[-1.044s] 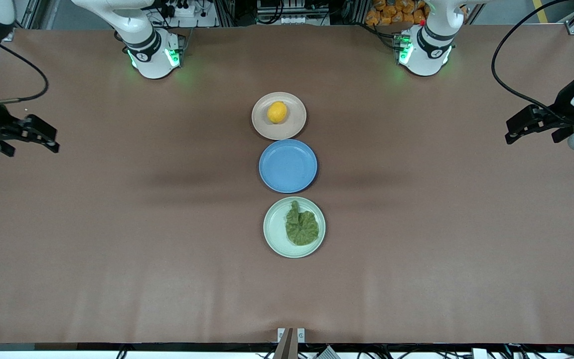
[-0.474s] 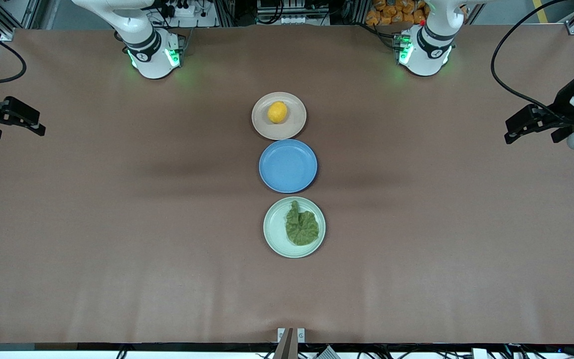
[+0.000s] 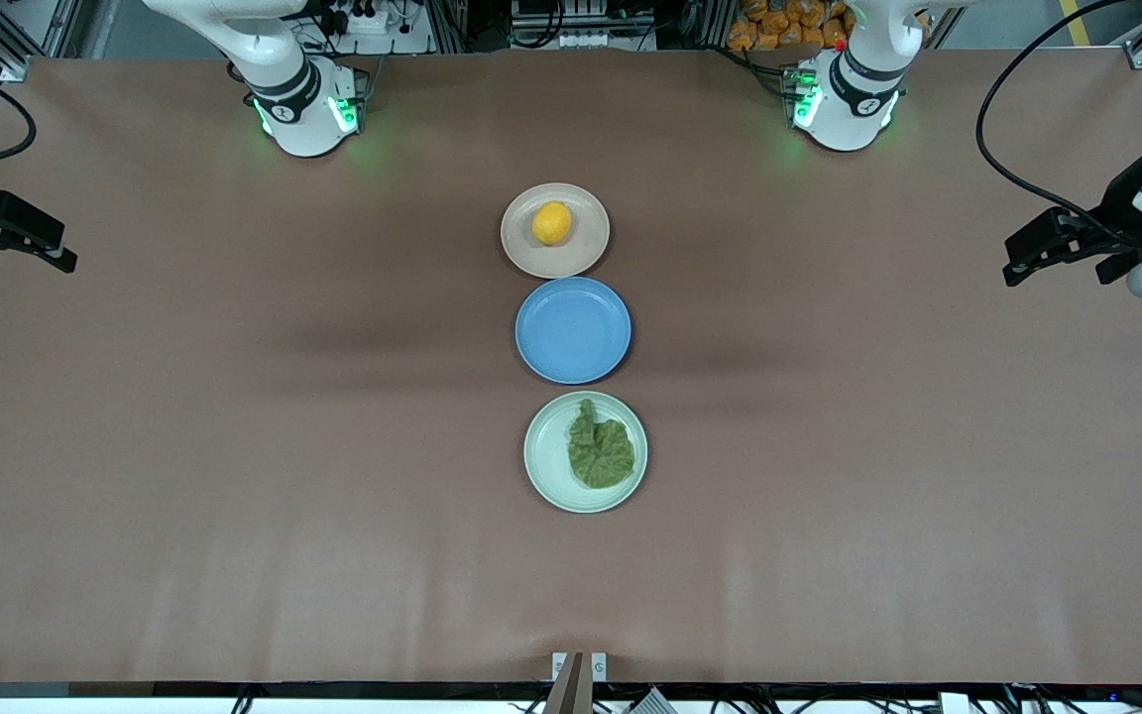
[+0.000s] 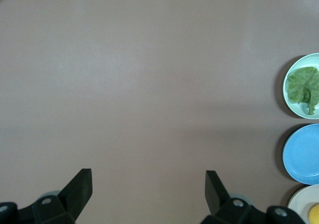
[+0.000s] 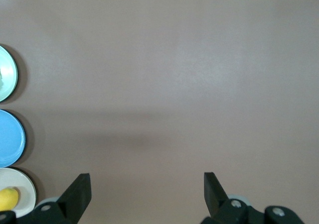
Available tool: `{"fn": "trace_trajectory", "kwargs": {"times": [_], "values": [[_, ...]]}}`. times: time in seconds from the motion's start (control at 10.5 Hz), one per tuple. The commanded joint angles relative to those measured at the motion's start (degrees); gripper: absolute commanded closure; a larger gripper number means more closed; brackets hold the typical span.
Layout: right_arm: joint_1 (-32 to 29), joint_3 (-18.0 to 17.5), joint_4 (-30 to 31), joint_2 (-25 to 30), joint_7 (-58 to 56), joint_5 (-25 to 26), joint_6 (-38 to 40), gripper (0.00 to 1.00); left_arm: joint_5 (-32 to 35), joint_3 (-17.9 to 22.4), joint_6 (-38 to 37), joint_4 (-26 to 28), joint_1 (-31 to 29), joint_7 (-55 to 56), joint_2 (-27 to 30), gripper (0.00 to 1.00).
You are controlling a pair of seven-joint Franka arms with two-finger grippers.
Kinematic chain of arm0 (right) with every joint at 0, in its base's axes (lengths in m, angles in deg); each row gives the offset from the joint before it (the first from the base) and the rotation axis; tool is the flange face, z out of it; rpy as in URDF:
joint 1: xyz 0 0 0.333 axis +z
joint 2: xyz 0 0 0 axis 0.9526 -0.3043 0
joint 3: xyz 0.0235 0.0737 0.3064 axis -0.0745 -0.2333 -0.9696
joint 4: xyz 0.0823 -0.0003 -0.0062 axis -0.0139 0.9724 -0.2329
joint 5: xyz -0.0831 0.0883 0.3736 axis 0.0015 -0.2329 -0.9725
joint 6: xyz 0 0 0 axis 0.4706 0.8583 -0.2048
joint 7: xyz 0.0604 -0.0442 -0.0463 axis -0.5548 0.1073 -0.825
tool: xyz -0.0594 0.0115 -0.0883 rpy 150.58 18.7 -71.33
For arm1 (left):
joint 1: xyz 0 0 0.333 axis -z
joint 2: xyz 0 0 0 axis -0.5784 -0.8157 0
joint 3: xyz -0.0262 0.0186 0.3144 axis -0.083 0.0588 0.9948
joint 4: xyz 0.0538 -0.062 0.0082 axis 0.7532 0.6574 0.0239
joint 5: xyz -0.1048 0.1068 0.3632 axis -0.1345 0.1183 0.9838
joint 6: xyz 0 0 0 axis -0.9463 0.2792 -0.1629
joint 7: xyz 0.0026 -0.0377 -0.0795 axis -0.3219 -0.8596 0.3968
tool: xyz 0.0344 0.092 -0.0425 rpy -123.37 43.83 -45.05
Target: Place lemon and lettuce in plates
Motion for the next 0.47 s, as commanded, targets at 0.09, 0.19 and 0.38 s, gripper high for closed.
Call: {"fn": "trace_trajectory", "kwargs": {"times": [0.09, 0.19, 0.38], "values": [[-0.2, -0.1, -1.8, -1.2, 0.0, 0.0, 0.4, 0.0, -0.7, -0.1, 0.3, 0.1, -0.3, -0.6, 0.7, 0.0], [-0.3, -0.1, -2.1, -1.3, -0.1, 0.0, 0.4, 0.0, -0.7, -0.1, 0.3, 0.1, -0.3, -0.6, 0.8, 0.0], [-0.3, -0.1, -2.1, -1.4, -0.1, 0.0, 0.5, 0.0, -0.8, -0.1, 0.3, 0.2, -0.4, -0.4, 0.9, 0.0]]}}
